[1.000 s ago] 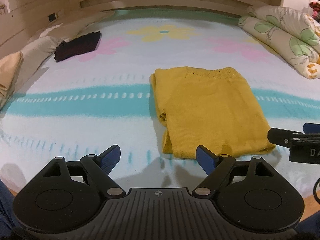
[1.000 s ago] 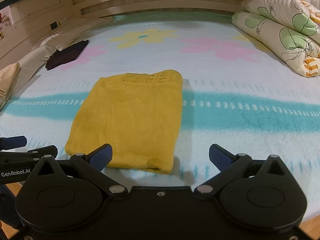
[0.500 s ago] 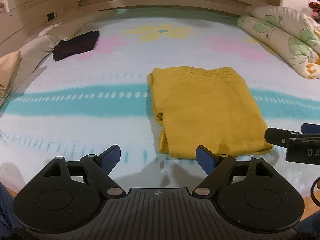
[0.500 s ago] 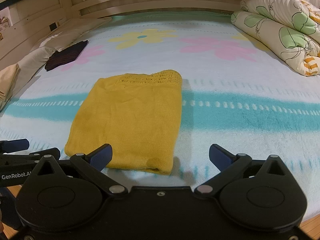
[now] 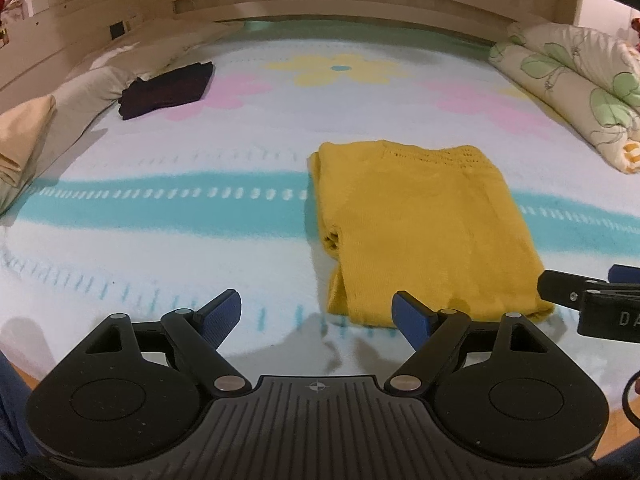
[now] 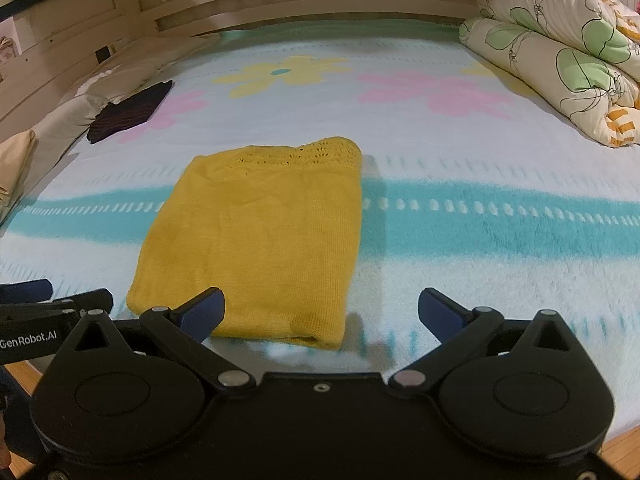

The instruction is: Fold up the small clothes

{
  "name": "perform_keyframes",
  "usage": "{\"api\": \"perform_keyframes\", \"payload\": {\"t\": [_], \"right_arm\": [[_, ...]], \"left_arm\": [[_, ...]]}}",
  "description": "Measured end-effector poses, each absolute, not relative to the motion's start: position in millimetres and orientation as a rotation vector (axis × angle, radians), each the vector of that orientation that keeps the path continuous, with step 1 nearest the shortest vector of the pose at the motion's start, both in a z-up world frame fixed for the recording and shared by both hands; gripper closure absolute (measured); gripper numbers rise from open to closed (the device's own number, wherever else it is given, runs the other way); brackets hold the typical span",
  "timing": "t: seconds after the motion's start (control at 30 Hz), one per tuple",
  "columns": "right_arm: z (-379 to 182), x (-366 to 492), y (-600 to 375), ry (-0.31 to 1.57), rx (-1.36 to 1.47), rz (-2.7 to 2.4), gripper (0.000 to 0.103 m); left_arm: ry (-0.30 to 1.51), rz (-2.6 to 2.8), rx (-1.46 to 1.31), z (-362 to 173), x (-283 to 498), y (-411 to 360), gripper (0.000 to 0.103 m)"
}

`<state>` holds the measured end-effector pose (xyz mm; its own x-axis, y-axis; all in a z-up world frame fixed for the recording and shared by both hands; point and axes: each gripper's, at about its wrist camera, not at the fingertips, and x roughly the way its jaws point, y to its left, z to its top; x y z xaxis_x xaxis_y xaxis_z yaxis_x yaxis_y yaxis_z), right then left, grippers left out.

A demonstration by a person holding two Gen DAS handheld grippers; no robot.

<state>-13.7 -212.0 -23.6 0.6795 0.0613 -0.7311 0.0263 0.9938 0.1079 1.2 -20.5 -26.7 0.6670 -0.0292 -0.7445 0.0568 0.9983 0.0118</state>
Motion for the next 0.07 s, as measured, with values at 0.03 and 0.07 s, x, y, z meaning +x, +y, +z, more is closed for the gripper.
{"api": "perform_keyframes", "payload": {"t": [0.03, 0.07], "right_arm": [[-23.6, -13.7, -211.8, 0.825, 0.114, 0.019, 0.0], [-23.7, -13.6, -211.6, 0.825, 0.115, 0.019, 0.0]], "left_arm": [[0.841, -0.049, 0.036, -26.7, 1.5, -20.6, 0.021], [0.843, -0.05, 0.035, -26.9, 1.9, -20.5, 0.021]]}}
